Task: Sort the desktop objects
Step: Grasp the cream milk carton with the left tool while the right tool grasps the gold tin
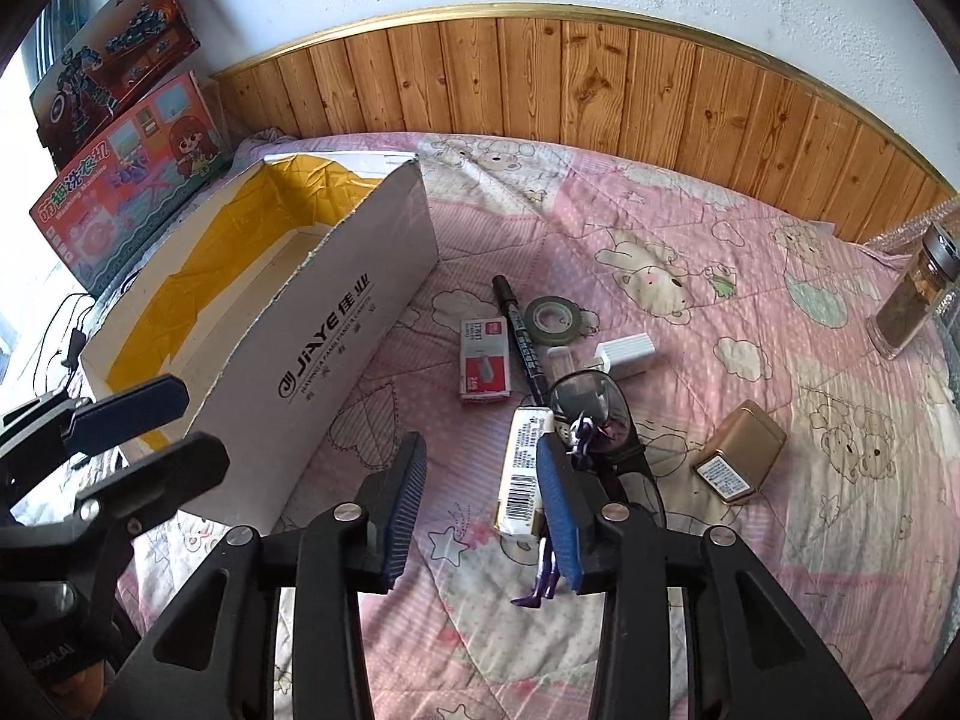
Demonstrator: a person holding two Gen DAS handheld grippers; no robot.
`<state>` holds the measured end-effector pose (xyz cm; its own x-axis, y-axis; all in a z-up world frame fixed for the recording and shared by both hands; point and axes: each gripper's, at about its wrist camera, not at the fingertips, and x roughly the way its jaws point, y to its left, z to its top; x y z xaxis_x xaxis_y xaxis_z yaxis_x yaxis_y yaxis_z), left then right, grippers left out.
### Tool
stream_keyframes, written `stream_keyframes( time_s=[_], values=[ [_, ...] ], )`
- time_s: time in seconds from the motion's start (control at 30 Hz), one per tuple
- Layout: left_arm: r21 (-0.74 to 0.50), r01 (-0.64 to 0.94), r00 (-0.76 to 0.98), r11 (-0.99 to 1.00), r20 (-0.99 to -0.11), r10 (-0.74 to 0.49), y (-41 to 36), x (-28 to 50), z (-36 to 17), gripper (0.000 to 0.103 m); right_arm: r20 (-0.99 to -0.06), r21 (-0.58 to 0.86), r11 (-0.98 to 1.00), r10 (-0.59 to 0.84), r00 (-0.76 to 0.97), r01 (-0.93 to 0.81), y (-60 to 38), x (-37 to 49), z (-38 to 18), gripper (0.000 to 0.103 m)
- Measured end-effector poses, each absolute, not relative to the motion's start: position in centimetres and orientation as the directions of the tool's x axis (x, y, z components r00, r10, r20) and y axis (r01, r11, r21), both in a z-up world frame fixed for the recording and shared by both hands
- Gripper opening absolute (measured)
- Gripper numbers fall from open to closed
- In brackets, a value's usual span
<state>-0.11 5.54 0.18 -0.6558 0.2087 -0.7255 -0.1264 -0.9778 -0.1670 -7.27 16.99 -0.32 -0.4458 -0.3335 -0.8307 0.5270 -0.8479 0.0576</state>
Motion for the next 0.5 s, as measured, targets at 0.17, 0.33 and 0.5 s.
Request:
stream_keyframes(
  time_s=[0.17,0.33,0.5],
  values=[
    [-0.180,-0.146,-0.621,-0.973,-0.749,0.232,7.8,-1.1,-1.0,0.048,-0.836,0.071,-0.853,-0.333,-0.436,0.516,18.7,-8.5,-1.1,0.047],
    [-0.238,-0.132,-0.560,-0.962,-0.783,0.271,9.4,-2.6,-3.2,0.048,-0.835,0.081,-0.867,-0.328,-0.441,0.491,21.4,-9.7,-1.9,0.053],
    [-0.265,-0.129,-0.500,-0.955,-0.815,0.294,11.8,-4.3,-5.8,0.048,-0.838,0.101,-0.903,-0.304,-0.453,0.418,26.0,-11.4,-3.2,0.058]
  ],
)
